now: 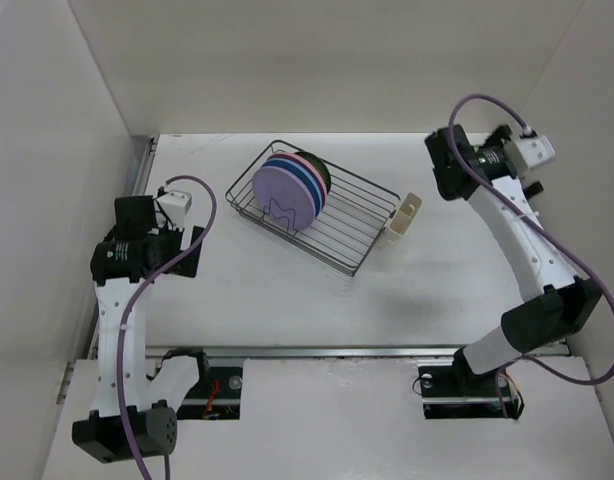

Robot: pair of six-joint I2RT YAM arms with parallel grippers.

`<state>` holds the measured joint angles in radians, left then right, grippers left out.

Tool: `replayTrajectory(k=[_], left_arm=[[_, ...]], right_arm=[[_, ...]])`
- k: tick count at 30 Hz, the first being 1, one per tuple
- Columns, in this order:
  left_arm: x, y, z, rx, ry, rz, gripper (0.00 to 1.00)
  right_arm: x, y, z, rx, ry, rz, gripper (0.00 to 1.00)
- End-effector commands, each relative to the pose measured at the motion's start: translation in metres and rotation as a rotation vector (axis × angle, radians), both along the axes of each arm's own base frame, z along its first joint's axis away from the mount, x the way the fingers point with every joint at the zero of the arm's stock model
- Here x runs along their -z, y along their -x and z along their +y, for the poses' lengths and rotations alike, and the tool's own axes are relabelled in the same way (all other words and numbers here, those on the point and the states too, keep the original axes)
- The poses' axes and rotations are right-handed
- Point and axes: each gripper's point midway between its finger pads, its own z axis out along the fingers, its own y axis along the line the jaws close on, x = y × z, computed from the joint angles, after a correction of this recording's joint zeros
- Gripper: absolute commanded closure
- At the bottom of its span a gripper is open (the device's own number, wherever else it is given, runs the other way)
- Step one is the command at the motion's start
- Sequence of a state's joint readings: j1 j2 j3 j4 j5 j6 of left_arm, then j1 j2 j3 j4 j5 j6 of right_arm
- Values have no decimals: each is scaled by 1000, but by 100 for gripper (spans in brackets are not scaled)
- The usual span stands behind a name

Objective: Unload the plates from the dish rack

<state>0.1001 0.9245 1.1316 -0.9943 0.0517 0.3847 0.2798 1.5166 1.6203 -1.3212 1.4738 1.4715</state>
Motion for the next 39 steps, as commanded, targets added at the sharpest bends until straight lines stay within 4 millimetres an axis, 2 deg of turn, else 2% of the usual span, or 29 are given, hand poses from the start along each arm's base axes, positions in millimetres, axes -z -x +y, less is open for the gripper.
replayTrajectory(k=[1, 2, 3, 4, 5, 6, 7, 8, 9, 11, 12, 13, 14, 15, 17, 19, 20, 23, 26, 27, 29, 30, 32, 33, 34, 36, 37, 38, 39], left_arm=[[-35, -31, 6, 8, -32, -105, 0], [-43, -44, 10, -2, -43, -102, 0], [-49, -52, 14, -24, -51, -104, 0], [-53, -56, 20, -53, -70, -98, 0], [-70, -66, 22, -60, -79, -132, 0], [-64, -73, 24, -72, -78, -92, 0], [-66, -77, 24, -79, -72, -94, 0], [-64, -79, 24, -86, -65, -80, 0], [-62, -83, 24, -92, -59, -68, 0], [-58, -85, 23, -117, -38, -58, 0], [-53, -85, 21, -108, -27, -45, 0], [-44, -85, 20, -119, -17, -20, 0], [-42, -86, 18, -111, -7, -11, 0], [-35, -88, 18, -121, 1, 2, 0], [-30, -90, 18, -130, 8, 10, 0], [-26, -95, 18, -138, 14, 7, 0], [-23, -96, 18, -146, 20, 16, 0], [-18, -104, 18, -160, 31, 19, 0], [-13, -106, 17, -169, 37, 35, 0], [-9, -108, 17, -170, 38, 48, 0], [-5, -109, 18, -170, 38, 61, 0], [-2, -110, 18, -170, 38, 70, 0], [-2, -110, 16, -164, 47, 70, 0], [1, -111, 16, -164, 47, 79, 0], [1, -111, 14, -157, 57, 79, 0], [1, -111, 14, -157, 57, 79, 0], [1, -111, 14, -157, 57, 79, 0], [1, -112, 12, -152, 65, 79, 0], [1, -112, 12, -152, 65, 79, 0]], right_arm=[[-50, -28, 49, -138, 231, 389, 0], [-39, -68, 92, -417, 179, 485, 0], [-30, -99, 134, -735, 226, 585, 2], [-25, -106, 171, -984, 304, 671, 2], [-33, -116, 213, -1167, 298, 547, 2], [-38, -108, 244, -1299, 302, 492, 2], [-41, -105, 266, -1426, 295, 440, 2], [-53, -104, 292, -1565, 318, 345, 2], [-44, -88, 334, -1827, 322, 307, 5], [-34, -76, 374, -2017, 316, 295, 12], [-36, -63, 394, -2122, 321, 291, 18], [-15, -71, 404, -2151, 291, 340, 28], [-10, -68, 416, -2187, 297, 348, 35], [3, -67, 430, -2236, 280, 367, 50], [17, -69, 441, -2253, 268, 395, 61], [25, -72, 450, -2247, 270, 414, 61], [39, -74, 459, -2252, 265, 438, 61], [50, -84, 469, -2214, 293, 460, 60], [54, -100, 467, -2137, 293, 455, 60], [64, -105, 467, -2118, 289, 480, 59], [71, -111, 468, -2077, 286, 501, 59], [78, -120, 464, -2025, 293, 522, 59], [82, -123, 467, -2008, 299, 532, 59], [77, -125, 466, -1993, 306, 521, 59], [83, -123, 472, -2004, 306, 534, 59], [82, -119, 475, -2005, 310, 537, 59], [75, -112, 477, -2010, 329, 534, 59], [69, -106, 481, -2021, 336, 521, 52], [62, -105, 480, -2021, 340, 507, 52]])
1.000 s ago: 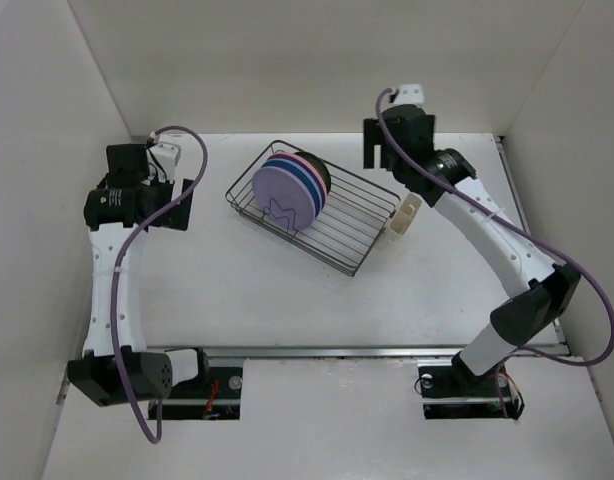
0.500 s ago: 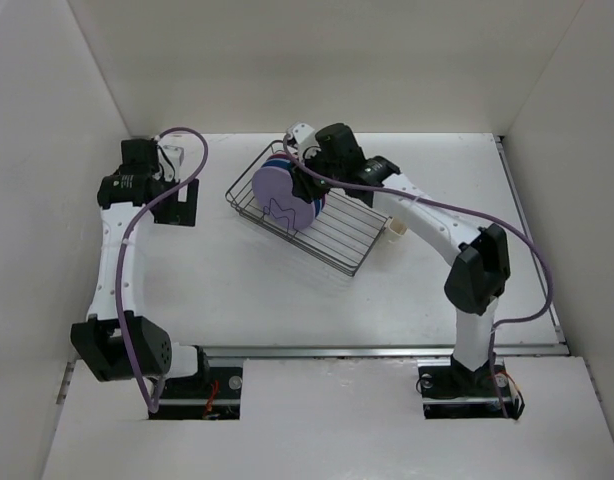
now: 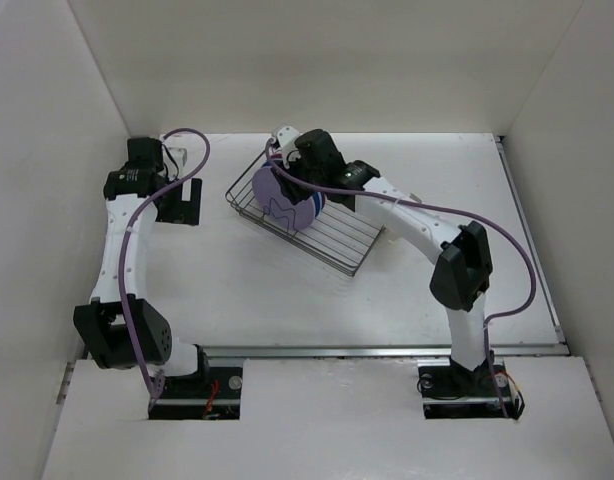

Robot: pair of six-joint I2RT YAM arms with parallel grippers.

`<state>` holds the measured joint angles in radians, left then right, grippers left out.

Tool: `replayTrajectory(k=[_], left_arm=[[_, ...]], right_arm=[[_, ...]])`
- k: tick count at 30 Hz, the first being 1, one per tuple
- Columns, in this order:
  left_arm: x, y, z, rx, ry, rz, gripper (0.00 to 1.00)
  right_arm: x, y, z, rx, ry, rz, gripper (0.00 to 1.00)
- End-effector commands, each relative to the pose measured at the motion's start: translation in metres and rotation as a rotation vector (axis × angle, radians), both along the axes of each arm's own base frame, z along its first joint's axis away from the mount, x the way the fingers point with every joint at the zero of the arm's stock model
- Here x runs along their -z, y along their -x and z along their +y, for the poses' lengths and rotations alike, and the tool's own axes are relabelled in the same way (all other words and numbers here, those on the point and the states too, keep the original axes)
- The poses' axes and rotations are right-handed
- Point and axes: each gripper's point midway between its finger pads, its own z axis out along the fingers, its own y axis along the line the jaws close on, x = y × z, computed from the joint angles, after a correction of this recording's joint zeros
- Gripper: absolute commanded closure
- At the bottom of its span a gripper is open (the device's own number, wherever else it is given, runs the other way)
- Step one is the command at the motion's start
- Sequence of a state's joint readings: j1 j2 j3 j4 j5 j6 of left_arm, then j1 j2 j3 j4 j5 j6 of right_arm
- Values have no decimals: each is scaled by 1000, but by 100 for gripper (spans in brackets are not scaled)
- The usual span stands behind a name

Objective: Unload the plates from the dish rack

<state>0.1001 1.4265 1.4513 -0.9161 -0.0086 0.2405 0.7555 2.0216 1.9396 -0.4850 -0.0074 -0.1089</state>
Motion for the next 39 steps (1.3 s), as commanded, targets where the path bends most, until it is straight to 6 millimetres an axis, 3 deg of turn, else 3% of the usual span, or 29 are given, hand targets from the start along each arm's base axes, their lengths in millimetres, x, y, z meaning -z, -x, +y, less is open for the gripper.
replayTrajectory(k=[1, 2, 5, 8, 17, 20, 25, 26, 29, 32, 39], left_arm=[[-3, -1, -4, 0, 22, -20, 0], [-3, -1, -4, 0, 22, -20, 0], [-4, -3, -3, 0, 21, -29, 0], [-4, -3, -5, 5, 29, -30, 0], [4, 0, -1, -18, 14, 10, 0], [4, 0, -1, -18, 14, 10, 0], [4, 0, -4, -40, 37, 6, 1], [5, 1, -6, -34, 49, 14, 1], [12, 4, -12, -27, 81, 33, 3], [18, 9, -17, -15, 104, 49, 3], [15, 10, -27, 7, 141, 21, 3]], right_arm=[[-60, -4, 6, 34, -76, -138, 50], [-73, -2, 3, 35, -92, -154, 50], [-86, -2, -8, 79, -92, -185, 50], [-86, -3, -10, 87, -89, -188, 50], [-31, -19, -3, 109, 4, -137, 51], [-13, -29, -7, 156, 43, -140, 60], [-13, -33, -7, 172, 48, -148, 78], [-19, -29, -9, 164, 38, -150, 86], [-33, -33, -19, 194, 50, -209, 98], [-57, -27, -26, 201, 85, -290, 100], [-146, -12, -50, 342, 2, -480, 100]])
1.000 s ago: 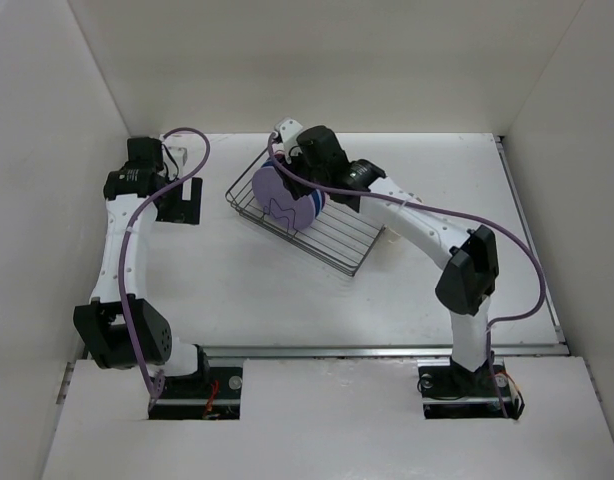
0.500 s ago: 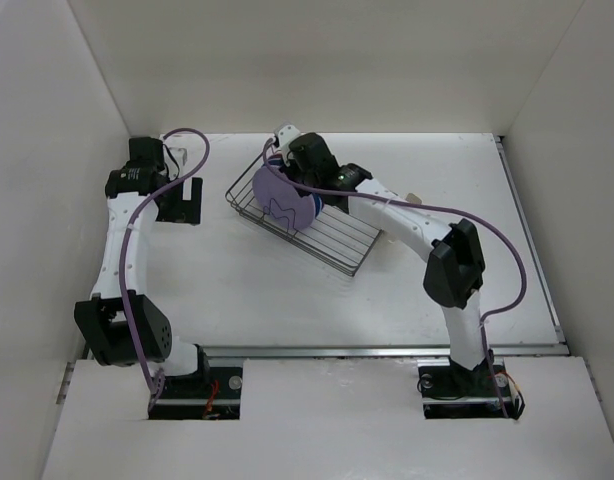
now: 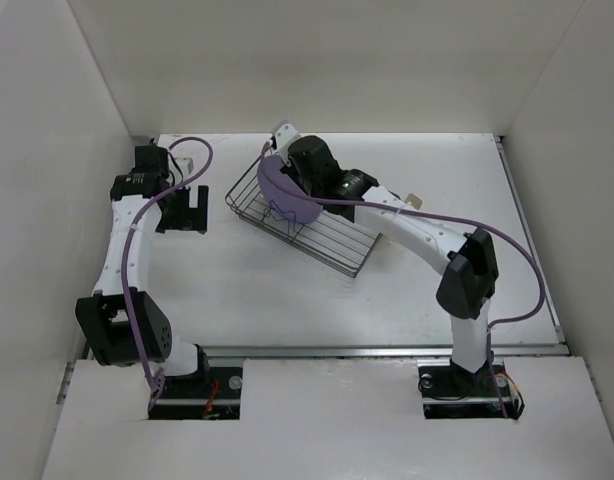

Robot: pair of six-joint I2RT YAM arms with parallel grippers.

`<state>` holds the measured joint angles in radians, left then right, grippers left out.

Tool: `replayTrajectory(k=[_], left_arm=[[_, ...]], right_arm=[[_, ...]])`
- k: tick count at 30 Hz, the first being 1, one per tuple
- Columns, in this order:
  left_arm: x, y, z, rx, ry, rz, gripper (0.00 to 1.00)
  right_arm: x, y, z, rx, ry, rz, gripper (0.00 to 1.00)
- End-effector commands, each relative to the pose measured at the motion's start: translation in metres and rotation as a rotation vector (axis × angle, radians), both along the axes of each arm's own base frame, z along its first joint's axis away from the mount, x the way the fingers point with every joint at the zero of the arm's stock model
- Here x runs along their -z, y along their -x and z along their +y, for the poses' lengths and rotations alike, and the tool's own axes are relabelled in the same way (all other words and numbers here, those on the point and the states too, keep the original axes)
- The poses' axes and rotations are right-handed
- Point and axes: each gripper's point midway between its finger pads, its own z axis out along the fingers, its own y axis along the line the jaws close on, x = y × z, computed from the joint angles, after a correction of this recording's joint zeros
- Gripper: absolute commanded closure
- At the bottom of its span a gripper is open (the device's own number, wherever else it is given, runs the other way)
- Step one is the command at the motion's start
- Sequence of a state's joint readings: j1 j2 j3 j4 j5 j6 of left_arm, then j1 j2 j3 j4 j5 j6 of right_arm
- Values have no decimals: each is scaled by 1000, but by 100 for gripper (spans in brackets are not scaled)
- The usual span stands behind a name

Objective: Unload the plates from the dish rack

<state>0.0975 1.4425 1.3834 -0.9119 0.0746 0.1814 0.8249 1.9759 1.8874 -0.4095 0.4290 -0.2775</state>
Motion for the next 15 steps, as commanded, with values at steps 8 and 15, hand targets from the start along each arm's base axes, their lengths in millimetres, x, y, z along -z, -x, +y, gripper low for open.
replayTrajectory(k=[8, 15], left_arm=[[-32, -5, -28, 90, 108, -113, 1], [-80, 0, -69, 244, 266, -266, 1]], right_arm=[[-152, 23, -23, 125, -232, -301, 100], [-101, 54, 21, -73, -317, -45, 100]])
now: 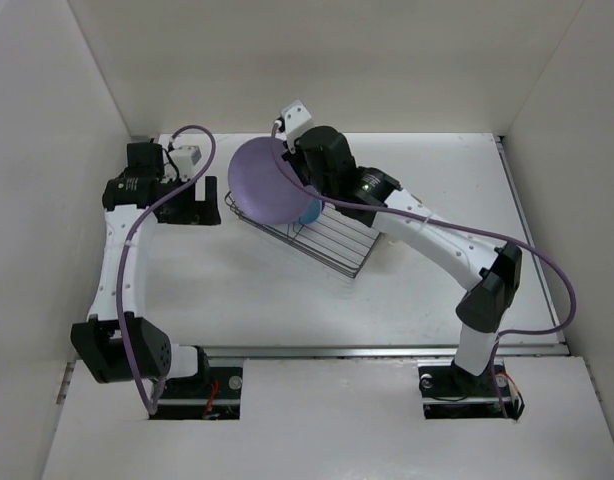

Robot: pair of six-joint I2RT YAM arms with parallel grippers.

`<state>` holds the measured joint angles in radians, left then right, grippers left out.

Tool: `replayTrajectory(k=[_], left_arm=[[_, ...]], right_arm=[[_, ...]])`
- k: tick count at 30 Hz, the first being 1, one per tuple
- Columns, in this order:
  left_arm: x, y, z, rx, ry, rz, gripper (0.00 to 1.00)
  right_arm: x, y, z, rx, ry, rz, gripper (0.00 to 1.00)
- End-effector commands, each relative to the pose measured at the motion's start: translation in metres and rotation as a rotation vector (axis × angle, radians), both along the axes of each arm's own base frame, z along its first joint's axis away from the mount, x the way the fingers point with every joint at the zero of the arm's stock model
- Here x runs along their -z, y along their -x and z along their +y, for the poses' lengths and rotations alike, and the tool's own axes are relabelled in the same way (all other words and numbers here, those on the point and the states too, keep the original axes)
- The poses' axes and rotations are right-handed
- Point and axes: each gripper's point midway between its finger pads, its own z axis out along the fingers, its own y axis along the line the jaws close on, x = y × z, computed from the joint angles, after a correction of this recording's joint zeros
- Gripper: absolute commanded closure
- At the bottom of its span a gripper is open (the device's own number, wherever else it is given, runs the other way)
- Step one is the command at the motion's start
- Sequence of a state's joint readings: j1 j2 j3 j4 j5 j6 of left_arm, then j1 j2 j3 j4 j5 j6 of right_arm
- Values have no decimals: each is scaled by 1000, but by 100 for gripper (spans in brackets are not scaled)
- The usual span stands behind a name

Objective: Unload the plates from the dish rack

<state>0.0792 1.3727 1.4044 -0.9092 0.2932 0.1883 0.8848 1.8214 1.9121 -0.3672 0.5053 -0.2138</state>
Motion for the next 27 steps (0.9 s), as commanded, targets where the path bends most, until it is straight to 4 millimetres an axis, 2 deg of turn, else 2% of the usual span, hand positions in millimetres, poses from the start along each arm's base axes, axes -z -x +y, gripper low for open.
replayTrajectory(k=[1, 3, 5, 7, 10, 11, 13, 14, 15, 17, 18, 19, 20, 21, 22, 23, 25, 26, 27], left_arm=[[-49, 3, -29, 119, 115, -152, 1], [-51, 8, -39, 141, 166, -140, 1], [-40, 9, -39, 138, 171, -108, 1], [-19, 10, -31, 105, 137, -47, 1], [1, 18, -24, 105, 96, 19, 8], [3, 17, -25, 119, 102, 24, 15], [13, 28, -28, 129, 114, 73, 25], [19, 35, -30, 146, 113, 103, 42], [25, 36, -30, 145, 116, 122, 49], [38, 48, -30, 154, 119, 188, 56], [41, 50, -30, 161, 116, 194, 56], [44, 52, -30, 161, 118, 205, 63], [46, 54, -30, 161, 119, 214, 71], [50, 56, -29, 145, 114, 228, 89], [49, 56, -29, 137, 118, 231, 90], [48, 54, -25, 117, 92, 214, 99], [49, 56, -20, 105, 65, 215, 100], [50, 56, -18, 100, 55, 216, 100], [48, 57, -14, 90, 32, 207, 100]], right_arm=[[11, 28, 30, -162, -111, 124, 100], [33, 44, 48, -271, -137, 214, 100], [43, 52, 57, -313, -169, 262, 100], [50, 64, 68, -385, -209, 297, 100], [57, 80, 86, -500, -265, 347, 100], [62, 85, 88, -522, -262, 365, 100], [62, 89, 96, -556, -293, 384, 100], [61, 93, 101, -583, -315, 393, 100], [67, 93, 103, -590, -310, 405, 100], [65, 99, 108, -624, -341, 424, 100], [69, 101, 111, -638, -338, 439, 100], [66, 103, 113, -659, -346, 434, 100], [66, 105, 114, -669, -347, 438, 100], [71, 104, 115, -667, -343, 445, 100], [71, 102, 114, -656, -341, 441, 100], [70, 101, 112, -639, -335, 443, 100], [74, 97, 111, -614, -323, 451, 100], [69, 97, 112, -617, -329, 442, 99], [73, 95, 109, -599, -320, 448, 91]])
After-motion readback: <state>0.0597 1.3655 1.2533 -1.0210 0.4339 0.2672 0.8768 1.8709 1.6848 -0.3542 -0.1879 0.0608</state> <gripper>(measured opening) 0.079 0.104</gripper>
